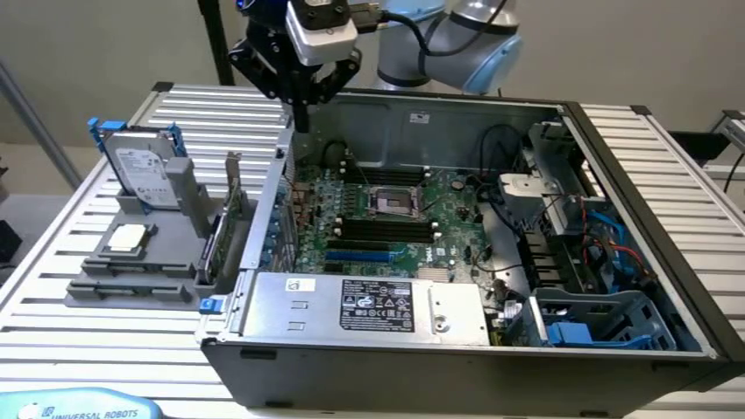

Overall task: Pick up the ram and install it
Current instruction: 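Reach for the ram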

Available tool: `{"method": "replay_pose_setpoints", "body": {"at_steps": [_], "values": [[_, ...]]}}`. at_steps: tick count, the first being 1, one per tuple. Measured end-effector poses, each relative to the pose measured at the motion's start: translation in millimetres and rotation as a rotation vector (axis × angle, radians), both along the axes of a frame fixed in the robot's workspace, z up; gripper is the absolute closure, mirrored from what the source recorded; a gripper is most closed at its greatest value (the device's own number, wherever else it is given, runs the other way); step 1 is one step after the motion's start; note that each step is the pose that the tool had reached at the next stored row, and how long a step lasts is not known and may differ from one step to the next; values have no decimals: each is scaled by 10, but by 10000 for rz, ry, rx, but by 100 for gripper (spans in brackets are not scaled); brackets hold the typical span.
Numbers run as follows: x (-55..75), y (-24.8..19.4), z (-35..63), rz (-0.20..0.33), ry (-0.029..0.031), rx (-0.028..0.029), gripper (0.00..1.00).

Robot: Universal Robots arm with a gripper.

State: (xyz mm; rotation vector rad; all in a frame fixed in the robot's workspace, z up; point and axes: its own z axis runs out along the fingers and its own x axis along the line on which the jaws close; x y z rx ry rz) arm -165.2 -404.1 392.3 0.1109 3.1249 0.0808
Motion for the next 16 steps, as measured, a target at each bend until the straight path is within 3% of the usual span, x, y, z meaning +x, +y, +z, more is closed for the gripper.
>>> {"method": "replay_pose_setpoints", "body": {"at_steps": [10, 16], "values": [[-447, -49, -6, -1, 87, 0, 89], [-680, -123, -24, -1, 155, 0, 89]]}}
